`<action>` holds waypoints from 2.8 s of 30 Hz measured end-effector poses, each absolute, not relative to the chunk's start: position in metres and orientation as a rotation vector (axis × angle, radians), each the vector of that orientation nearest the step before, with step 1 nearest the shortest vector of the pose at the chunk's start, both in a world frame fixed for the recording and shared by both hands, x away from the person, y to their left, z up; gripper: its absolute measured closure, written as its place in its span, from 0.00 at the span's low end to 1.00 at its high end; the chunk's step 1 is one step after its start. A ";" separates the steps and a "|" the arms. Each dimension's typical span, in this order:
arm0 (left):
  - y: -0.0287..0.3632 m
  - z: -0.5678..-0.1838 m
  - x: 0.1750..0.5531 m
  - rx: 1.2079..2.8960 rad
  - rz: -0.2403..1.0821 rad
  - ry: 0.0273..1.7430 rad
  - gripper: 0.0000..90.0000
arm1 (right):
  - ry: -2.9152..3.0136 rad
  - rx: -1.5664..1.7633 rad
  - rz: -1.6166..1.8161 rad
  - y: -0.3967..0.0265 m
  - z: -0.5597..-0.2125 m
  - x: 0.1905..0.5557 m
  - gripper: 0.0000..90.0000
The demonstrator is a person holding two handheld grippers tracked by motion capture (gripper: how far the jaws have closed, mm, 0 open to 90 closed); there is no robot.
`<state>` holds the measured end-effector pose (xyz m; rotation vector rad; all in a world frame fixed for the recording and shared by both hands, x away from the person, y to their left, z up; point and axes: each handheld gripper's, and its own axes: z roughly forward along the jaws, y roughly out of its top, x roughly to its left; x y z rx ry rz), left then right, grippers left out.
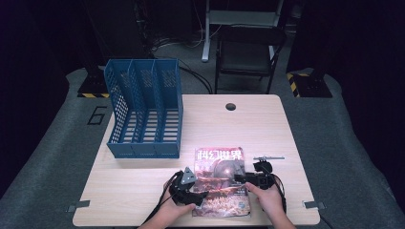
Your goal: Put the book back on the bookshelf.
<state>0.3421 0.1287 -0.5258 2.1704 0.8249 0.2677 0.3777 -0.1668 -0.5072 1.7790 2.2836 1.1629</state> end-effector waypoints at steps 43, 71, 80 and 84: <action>0.127 -0.529 0.344 2.126 0.292 0.847 0.24 | 2.138 1.901 1.530 -0.174 -0.495 0.383 0.44; 0.128 -0.529 0.344 2.130 0.283 0.848 0.24 | 2.443 1.820 1.292 -0.151 -0.509 0.388 0.50; 0.128 -0.529 0.344 2.128 0.283 0.851 0.24 | 2.504 1.767 1.306 -0.142 -0.510 0.385 0.38; 0.127 -0.528 0.345 2.142 0.281 0.837 0.22 | 2.520 1.710 1.302 -0.139 -0.509 0.383 0.32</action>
